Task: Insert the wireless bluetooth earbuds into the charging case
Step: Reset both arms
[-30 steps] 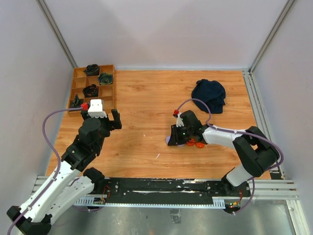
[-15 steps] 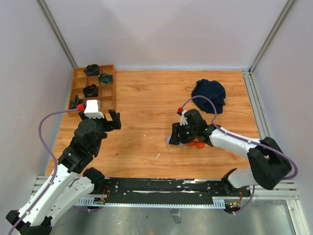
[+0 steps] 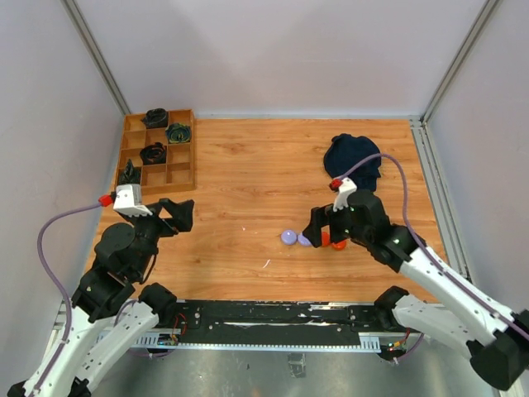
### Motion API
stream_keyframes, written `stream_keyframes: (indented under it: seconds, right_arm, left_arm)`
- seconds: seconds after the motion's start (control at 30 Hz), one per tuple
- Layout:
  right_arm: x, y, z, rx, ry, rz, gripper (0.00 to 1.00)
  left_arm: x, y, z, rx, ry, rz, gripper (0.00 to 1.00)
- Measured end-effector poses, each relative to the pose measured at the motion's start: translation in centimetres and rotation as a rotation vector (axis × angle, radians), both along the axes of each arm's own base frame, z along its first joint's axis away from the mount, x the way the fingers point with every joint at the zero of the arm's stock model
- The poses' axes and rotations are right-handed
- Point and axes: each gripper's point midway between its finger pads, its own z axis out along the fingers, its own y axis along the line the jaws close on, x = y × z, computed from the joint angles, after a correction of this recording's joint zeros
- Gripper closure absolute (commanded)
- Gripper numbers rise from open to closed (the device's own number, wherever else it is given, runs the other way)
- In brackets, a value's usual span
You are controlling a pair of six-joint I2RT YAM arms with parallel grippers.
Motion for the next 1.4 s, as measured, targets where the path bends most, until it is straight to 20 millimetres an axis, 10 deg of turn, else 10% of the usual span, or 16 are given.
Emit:
stream_keyframes:
  seconds: [0.63, 1.4]
  right_arm:
    - [-2.6, -11.4, 6.1, -0.063, -0.362, -0.320, 0.01]
    - [-3.5, -13.7, 7.0, -0.054, -0.429, -0.389, 0.01]
  left_arm:
    - [-3.2, 0.3, -1.6, -0.157, -0.048, -0.053, 0.01]
    - [-3.3, 0.6, -2.1, -0.179, -0.057, -0.041, 0.01]
